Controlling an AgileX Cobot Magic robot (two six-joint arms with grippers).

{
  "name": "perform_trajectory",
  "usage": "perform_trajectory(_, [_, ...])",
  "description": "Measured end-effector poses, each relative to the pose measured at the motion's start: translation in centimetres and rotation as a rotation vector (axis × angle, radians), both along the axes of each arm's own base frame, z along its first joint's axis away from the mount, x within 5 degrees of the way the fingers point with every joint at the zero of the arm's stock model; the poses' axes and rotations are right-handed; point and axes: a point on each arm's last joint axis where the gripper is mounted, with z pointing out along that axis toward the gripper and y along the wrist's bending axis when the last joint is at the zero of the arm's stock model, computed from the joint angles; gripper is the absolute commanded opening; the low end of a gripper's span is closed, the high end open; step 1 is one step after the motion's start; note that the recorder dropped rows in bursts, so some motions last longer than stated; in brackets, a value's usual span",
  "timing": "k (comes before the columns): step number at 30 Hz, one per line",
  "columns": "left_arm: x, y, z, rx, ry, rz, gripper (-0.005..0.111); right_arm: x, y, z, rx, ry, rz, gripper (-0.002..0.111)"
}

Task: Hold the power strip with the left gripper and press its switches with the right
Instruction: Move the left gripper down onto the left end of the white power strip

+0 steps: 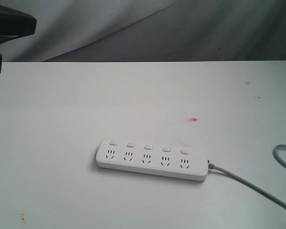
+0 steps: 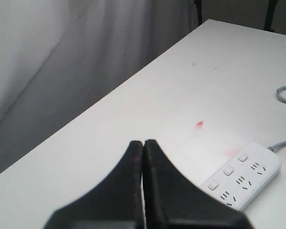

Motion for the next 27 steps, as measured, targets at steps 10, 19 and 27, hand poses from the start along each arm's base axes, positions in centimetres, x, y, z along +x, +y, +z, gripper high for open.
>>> perform_trajectory(10, [3.3, 8.1, -4.3, -0.022, 0.062, -0.117, 0.000, 0.0, 0.0, 0.0, 0.000, 0.000, 0.000, 0.000])
perform_trajectory(19, [4.8, 10.5, -6.9, -0.085, 0.104, -0.145, 0.000, 0.0, 0.0, 0.0, 0.000, 0.000, 0.000, 0.000])
perform_trajectory(27, [4.6, 10.5, -7.0, -0.121, 0.159, -0.127, 0.000, 0.0, 0.0, 0.0, 0.000, 0.000, 0.000, 0.000])
